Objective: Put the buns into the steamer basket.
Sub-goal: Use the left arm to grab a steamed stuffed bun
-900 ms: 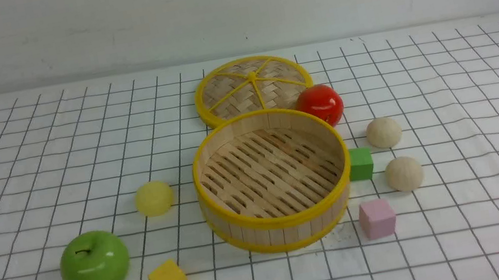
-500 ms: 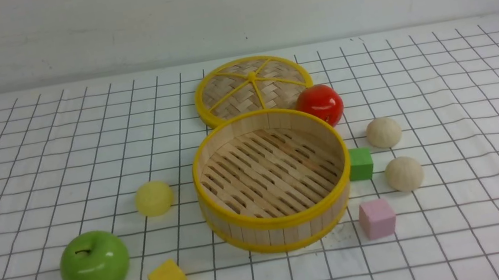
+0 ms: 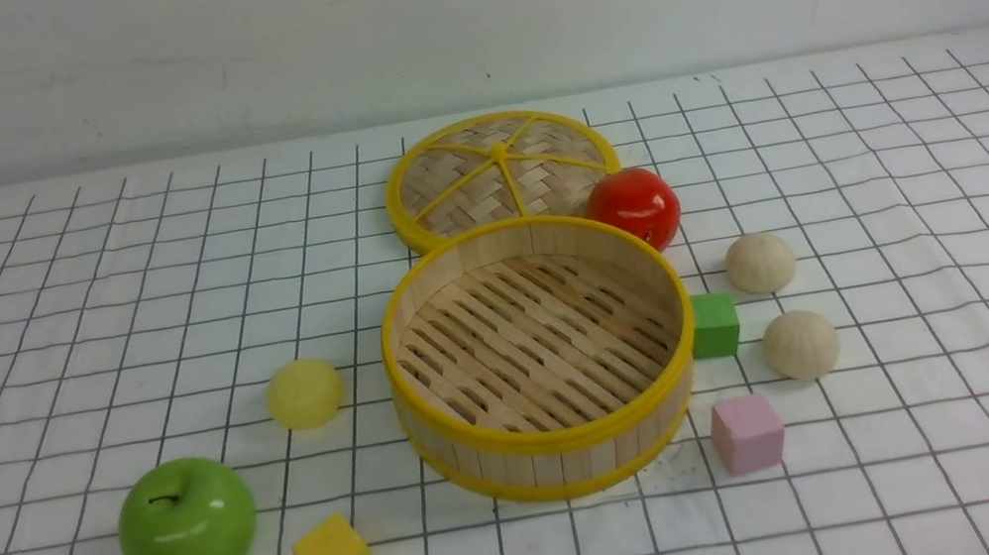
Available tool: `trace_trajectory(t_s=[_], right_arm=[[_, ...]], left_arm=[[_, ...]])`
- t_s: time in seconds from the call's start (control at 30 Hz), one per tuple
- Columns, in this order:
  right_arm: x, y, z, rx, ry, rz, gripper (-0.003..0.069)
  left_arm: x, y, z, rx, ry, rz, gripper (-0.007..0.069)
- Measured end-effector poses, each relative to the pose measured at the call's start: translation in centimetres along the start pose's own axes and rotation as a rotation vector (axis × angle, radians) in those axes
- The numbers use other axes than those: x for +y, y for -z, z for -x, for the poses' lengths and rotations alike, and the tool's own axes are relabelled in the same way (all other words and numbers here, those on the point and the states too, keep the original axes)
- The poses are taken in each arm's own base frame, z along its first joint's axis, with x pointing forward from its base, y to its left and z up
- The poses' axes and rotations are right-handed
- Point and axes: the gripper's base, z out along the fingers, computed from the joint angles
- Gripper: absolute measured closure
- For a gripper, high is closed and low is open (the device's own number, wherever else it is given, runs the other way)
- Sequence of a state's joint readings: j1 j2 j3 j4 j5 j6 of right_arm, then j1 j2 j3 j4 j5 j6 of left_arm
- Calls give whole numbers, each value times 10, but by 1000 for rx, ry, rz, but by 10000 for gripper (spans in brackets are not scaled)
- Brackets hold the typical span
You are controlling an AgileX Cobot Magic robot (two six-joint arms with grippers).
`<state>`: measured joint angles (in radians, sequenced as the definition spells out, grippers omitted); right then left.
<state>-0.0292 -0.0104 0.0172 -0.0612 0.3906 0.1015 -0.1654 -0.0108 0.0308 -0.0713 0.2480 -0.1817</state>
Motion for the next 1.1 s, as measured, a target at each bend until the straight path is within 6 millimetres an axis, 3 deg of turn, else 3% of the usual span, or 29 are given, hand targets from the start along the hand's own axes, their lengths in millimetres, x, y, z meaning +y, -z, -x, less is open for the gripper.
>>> trace_trajectory(t_s=[0.17, 0.33, 0.4, 0.53, 0.57, 0.6, 0.63, 0.67, 0.7, 0.73, 0.8, 0.97, 1.1], right_arm=[[0, 0, 0, 0, 0, 0, 420], [0, 0, 0, 0, 0, 0, 420], [0, 0, 0, 0, 0, 0, 420], [0, 0, 0, 0, 0, 0, 420], [0, 0, 0, 0, 0, 0, 420], [0, 0, 0, 0, 0, 0, 420], [0, 0, 0, 0, 0, 0, 420], [0, 0, 0, 0, 0, 0, 420], [0, 0, 0, 0, 0, 0, 420], [0, 0, 0, 0, 0, 0, 420], [0, 0, 0, 0, 0, 0, 420], [0, 0, 0, 0, 0, 0, 420], [0, 0, 0, 0, 0, 0, 420]], left_arm=[[-3, 1, 16, -178, 53, -40, 386], [-6, 11, 44, -470, 198, -110, 386], [-8, 15, 52, -498, 195, -119, 386], [-26, 40, 112, -585, 116, -148, 386], [-27, 40, 115, -585, 114, -148, 386], [-35, 44, 143, -564, 96, -147, 386], [-36, 44, 145, -551, 96, -145, 386], [-41, 42, 164, -511, 85, -138, 386], [-43, 40, 169, -488, 81, -134, 386], [-47, 30, 183, -377, 71, -112, 386], [-50, 10, 188, -177, 58, -69, 386], [-43, -47, 162, 295, 28, 53, 386], [-38, -92, 141, 485, 51, 98, 386]])
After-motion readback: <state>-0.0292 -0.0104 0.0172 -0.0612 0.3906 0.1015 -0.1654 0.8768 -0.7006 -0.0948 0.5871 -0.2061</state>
